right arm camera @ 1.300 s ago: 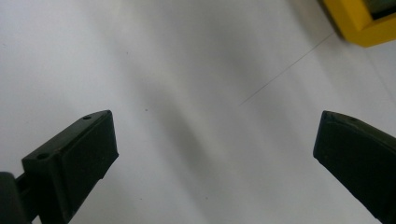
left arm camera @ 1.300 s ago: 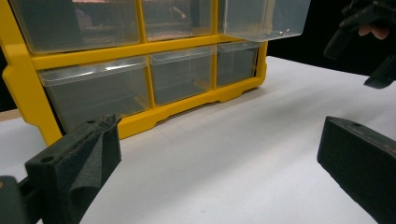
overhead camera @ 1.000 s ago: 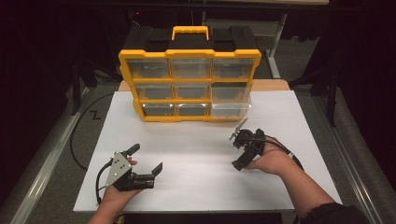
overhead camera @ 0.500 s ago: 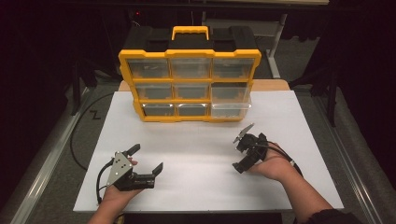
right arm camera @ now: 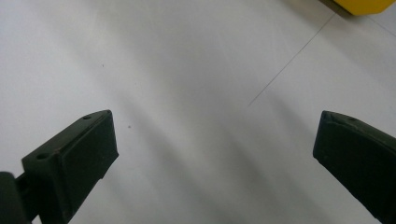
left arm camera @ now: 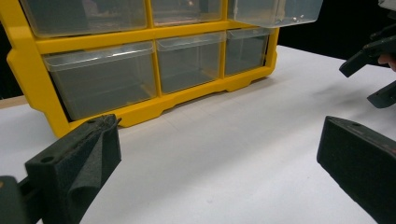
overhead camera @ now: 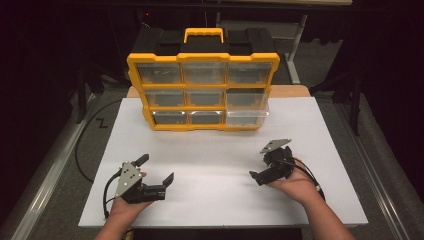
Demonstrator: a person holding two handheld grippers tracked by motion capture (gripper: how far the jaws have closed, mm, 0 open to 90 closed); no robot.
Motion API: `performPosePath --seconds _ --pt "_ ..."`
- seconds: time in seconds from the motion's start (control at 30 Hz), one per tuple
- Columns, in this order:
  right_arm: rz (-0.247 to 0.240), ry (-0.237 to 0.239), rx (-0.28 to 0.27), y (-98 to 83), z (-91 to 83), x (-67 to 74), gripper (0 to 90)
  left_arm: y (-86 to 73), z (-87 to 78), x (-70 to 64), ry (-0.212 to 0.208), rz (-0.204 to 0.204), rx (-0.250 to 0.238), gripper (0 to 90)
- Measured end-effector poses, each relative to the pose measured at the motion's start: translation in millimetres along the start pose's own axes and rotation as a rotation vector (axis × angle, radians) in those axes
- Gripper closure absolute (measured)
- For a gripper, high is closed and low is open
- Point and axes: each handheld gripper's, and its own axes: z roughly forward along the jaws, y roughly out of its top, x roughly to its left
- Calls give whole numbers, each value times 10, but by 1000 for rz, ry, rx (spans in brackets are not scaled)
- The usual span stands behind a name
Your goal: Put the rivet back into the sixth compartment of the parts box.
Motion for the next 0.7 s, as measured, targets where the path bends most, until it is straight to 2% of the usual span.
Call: performPosePath --seconds 0.13,0.3,0.43,0.5,0.7 --pt "33 -6 -64 -70 1 19 10 1 1 4 2 -3 0 4" --pt "96 20 -145 -169 19 34 10 1 2 15 2 -5 2 4" --pt "129 4 -207 -255 25 46 10 -4 19 20 -6 -5 13 4" --pt "134 1 -242 -299 33 57 10 -6 32 23 -6 -5 17 4" --pt "144 -30 -278 -353 61 62 10 -14 67 39 -7 -9 27 4"
